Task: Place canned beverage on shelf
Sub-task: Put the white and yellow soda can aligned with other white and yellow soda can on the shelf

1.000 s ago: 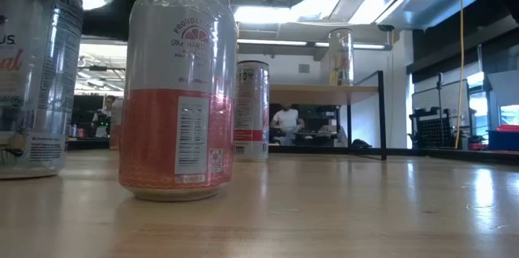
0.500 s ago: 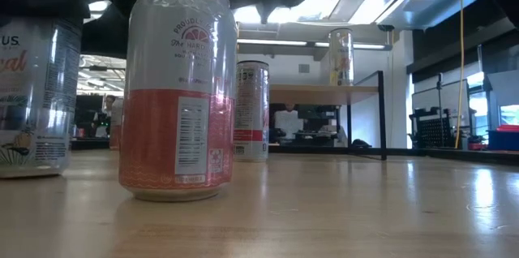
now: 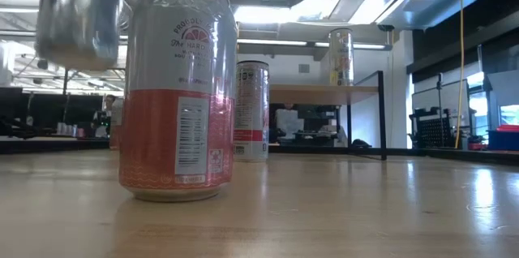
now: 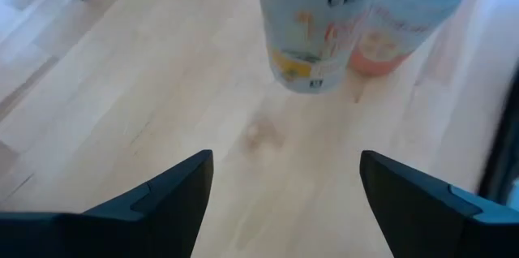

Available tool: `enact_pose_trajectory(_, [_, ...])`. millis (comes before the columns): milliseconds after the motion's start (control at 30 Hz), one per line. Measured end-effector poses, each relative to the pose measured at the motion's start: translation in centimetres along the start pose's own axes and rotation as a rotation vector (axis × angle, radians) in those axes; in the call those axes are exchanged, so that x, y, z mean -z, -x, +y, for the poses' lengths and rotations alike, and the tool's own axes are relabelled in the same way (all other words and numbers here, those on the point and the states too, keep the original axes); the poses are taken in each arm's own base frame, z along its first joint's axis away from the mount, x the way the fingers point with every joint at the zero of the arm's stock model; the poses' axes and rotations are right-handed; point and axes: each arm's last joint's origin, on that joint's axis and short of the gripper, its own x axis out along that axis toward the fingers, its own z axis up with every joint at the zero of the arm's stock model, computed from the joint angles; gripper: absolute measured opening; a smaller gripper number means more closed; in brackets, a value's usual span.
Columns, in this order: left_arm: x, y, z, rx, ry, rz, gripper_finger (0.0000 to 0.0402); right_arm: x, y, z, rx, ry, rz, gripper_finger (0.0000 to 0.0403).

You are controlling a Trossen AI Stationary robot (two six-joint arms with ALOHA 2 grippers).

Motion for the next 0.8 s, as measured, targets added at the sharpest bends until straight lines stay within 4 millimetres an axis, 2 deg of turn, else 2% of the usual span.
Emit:
enact_pose_trajectory(167, [-1.3,1.5,-0.7,0.054,0.061,0.026,0.0308,-3.2,3.4,0.9,-0.026,0.021,0.003,0.0219])
enact_pose_trajectory(267, [-3.1,2.6,-1.4,0.101,0.099,0.06,0.0308,-5.0,5.6,1.2,-0.059,0.024,0.009,0.0219])
enact_pose_trajectory(400, [-5.6,4.1,-1.9,0.161,0.061,-0.004,0.0308,-7.2,9.1,1.4,-0.058,0.062,0.031,0.0219])
enact_pose_trajectory(600, [-9.0,4.3,-1.7,0.118,-0.042,-0.213,0.0308,-10.4,16.8,1.1,-0.035,0.093,0.102,0.0219])
enact_pose_trajectory(800, [-12.6,2.3,-0.7,-0.029,-0.132,-0.299,0.0308,-12.6,26.3,1.4,0.051,0.155,0.088,0.0219])
